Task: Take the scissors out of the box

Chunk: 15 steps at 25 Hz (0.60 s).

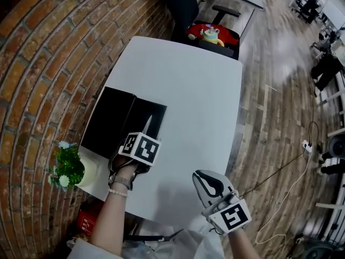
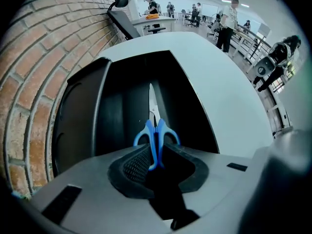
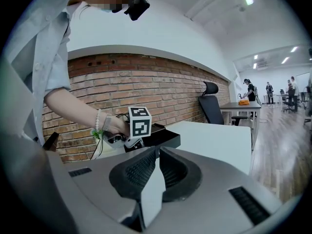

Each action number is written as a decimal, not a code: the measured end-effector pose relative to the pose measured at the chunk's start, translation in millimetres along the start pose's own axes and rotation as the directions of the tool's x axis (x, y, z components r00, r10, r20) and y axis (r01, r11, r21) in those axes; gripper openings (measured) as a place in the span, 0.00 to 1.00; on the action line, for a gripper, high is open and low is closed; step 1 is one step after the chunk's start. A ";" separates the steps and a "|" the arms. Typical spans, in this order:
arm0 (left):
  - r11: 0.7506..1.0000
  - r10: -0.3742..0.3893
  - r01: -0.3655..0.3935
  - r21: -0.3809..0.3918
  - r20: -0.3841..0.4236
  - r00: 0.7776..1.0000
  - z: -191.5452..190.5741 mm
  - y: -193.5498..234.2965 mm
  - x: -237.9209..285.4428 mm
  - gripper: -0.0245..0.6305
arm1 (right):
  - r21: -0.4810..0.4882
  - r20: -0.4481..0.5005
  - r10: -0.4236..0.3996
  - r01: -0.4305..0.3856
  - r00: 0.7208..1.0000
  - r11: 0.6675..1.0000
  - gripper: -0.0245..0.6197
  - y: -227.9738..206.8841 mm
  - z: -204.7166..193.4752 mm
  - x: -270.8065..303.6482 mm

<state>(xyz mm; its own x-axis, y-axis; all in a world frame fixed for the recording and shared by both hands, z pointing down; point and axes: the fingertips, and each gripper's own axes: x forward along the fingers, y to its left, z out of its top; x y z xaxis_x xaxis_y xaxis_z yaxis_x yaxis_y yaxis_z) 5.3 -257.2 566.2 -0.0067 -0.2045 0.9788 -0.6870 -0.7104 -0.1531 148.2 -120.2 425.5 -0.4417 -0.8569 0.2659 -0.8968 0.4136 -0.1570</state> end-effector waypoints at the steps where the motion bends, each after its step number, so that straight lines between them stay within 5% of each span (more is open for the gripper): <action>1: 1.000 0.011 -0.011 0.015 0.007 1.000 0.4 -0.5 -0.4 0.19 | -0.002 0.000 -0.001 0.001 1.000 1.000 0.12 -0.2 0.2 -1.2; 15: 0.998 0.005 0.004 -0.058 0.145 0.989 -3.0 11.2 -21.8 0.18 | -0.031 0.015 -0.006 0.007 1.000 1.000 0.12 6.4 9.7 -12.3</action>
<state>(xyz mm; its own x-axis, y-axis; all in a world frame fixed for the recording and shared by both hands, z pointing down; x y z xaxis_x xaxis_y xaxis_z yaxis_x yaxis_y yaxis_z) -4.4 -258.7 543.5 0.0957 -0.3035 0.9480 -0.7280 -0.6708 -0.1413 148.2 -110.0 411.9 -0.4357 -0.8640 0.2524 -0.9001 0.4171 -0.1261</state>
